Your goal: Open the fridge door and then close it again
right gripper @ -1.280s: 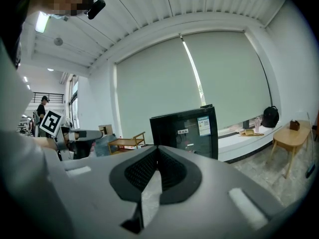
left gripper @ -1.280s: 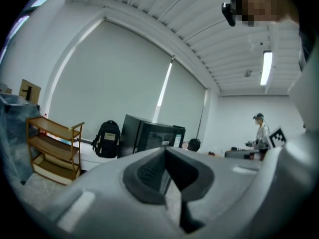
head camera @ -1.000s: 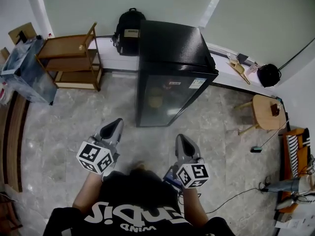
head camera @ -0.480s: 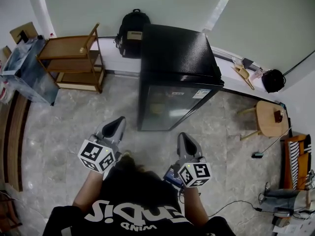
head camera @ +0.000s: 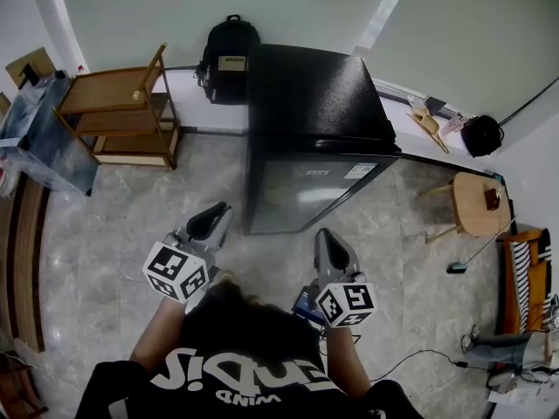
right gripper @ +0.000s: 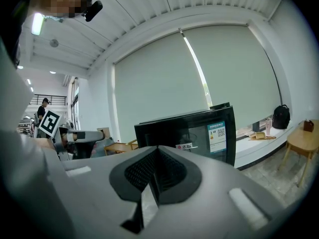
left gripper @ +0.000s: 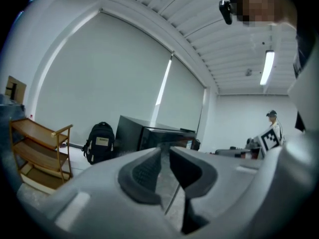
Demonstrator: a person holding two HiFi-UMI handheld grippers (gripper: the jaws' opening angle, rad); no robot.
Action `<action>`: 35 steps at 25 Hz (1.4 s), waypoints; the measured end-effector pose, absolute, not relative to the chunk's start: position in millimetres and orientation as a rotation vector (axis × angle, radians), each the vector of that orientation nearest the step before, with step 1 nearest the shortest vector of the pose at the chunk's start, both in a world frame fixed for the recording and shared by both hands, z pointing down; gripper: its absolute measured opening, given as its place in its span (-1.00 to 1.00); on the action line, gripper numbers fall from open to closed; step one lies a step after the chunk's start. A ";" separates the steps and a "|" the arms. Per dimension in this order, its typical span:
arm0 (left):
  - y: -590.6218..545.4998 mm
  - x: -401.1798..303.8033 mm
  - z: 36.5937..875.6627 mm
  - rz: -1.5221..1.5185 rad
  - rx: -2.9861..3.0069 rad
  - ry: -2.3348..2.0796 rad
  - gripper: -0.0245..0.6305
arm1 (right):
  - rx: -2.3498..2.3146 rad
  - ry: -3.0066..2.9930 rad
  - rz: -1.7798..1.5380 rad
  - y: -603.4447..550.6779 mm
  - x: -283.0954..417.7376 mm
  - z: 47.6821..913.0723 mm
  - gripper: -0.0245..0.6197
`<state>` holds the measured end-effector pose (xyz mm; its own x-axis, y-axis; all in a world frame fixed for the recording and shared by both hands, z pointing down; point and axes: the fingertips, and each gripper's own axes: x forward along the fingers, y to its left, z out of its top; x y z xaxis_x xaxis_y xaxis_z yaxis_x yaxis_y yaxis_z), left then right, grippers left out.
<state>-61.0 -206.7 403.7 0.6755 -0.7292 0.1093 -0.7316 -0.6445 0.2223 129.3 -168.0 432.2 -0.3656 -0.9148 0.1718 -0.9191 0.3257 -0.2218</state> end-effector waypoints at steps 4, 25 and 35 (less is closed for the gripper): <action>-215.5 -60.7 407.2 -0.005 2.636 -1.176 -0.48 | 1.758 -2.537 0.437 -172.7 126.9 434.1 -0.93; -266.0 -45.9 423.6 0.027 2.683 -1.112 -0.16 | 1.799 -2.512 0.448 -181.1 124.0 432.6 -0.93; -310.6 -26.8 440.8 0.112 2.724 -1.066 -0.16 | 1.837 -2.469 0.455 -184.8 129.7 436.7 -0.93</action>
<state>-26.8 -310.6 440.8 0.7352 -0.6616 0.1476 -0.6779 -0.7152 0.1703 129.7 -184.8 436.7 -0.3020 -0.9327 0.1972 -0.9417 0.2597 -0.2140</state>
